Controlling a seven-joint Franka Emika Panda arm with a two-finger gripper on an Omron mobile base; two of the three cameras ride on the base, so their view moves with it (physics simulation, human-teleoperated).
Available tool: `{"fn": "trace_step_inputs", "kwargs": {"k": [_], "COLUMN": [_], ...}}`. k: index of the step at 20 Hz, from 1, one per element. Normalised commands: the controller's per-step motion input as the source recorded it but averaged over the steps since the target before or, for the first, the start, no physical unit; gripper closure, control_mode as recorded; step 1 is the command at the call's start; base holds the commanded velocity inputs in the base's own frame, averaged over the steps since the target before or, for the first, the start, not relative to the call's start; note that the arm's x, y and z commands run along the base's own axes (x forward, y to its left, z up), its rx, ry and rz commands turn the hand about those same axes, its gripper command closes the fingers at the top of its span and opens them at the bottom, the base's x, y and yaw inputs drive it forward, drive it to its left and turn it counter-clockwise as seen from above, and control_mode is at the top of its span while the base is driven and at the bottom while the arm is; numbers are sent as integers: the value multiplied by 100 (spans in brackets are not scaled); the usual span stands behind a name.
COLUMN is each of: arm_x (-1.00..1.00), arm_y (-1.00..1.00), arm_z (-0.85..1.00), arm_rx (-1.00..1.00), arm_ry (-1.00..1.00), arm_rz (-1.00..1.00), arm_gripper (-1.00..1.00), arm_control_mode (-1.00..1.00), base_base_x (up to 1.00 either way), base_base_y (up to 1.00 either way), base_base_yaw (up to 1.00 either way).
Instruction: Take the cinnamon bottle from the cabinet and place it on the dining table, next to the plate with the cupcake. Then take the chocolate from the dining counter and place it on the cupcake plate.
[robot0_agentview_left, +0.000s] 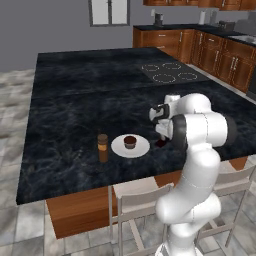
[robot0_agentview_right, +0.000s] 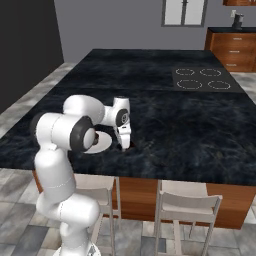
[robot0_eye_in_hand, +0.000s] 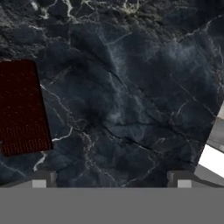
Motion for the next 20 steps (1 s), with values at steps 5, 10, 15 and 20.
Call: {"fn": "trace_step_inputs", "kwargs": {"k": [5,10,15,20], "arm_x": [28,27,23,17], "arm_y": [0,0,0,-2], "arm_z": [-9,-18,-20,-18], "arm_rx": [0,0,0,0], "arm_ry": [-9,-5,-2,0], "arm_rz": [0,0,0,0], "arm_gripper": [-100,-100,-100,-100], "arm_control_mode": [-100,-100,-100,-100], "base_base_x": [0,0,0,0], "base_base_y": [0,0,0,0], "base_base_yaw": [0,0,0,0]}}
